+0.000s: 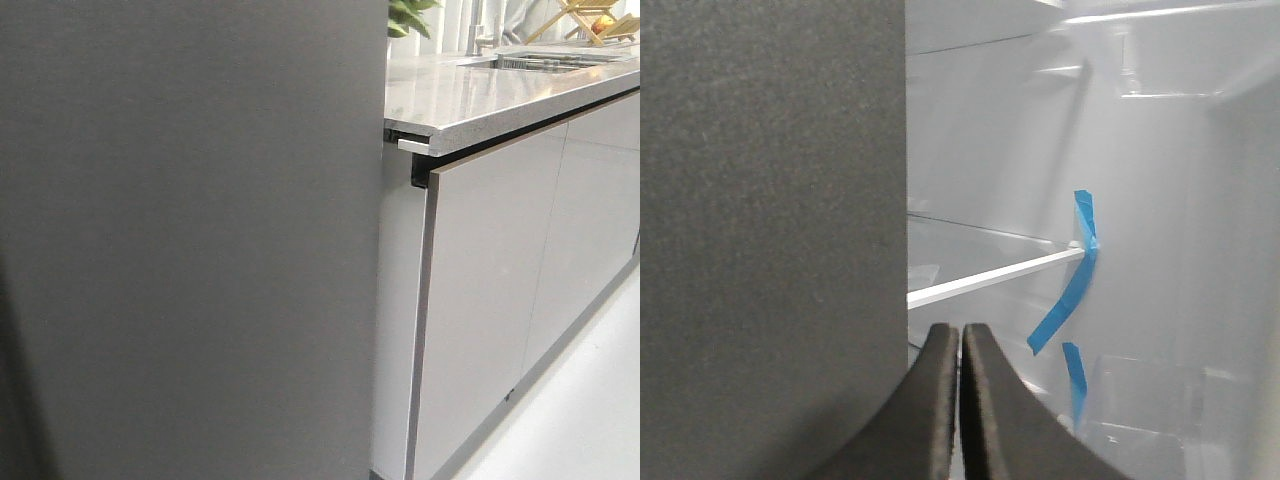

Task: Close fridge door

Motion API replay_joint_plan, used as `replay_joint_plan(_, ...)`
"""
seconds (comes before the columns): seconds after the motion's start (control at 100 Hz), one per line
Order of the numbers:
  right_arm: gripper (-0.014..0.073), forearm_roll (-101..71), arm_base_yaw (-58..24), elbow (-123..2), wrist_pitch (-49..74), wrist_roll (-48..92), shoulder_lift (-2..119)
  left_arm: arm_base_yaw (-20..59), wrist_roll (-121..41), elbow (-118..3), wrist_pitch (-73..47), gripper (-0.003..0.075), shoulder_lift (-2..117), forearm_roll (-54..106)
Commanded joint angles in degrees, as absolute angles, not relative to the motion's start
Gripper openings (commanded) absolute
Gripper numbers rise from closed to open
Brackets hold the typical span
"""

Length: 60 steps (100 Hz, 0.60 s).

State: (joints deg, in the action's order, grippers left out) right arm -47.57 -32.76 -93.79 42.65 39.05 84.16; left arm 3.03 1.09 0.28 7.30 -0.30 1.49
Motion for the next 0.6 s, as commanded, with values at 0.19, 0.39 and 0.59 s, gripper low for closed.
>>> replay_joint_plan(0.19, -0.0044, -49.8, -36.7, -98.7, 34.7, 41.0, 87.8, 2.7, 1.3, 2.3, 11.5, -0.002, -0.9, 1.7)
replay_joint_plan(0.39, -0.0044, -49.7, -37.8, -100.7, 30.8, 42.2, 91.5, 2.7, 1.3, 2.3, 11.5, -0.002, -0.9, 1.7)
replay_joint_plan(0.59, -0.0044, -49.6, -38.1, -102.8, 29.3, 42.5, 95.3, 2.7, 1.3, 2.3, 11.5, -0.002, -0.9, 1.7)
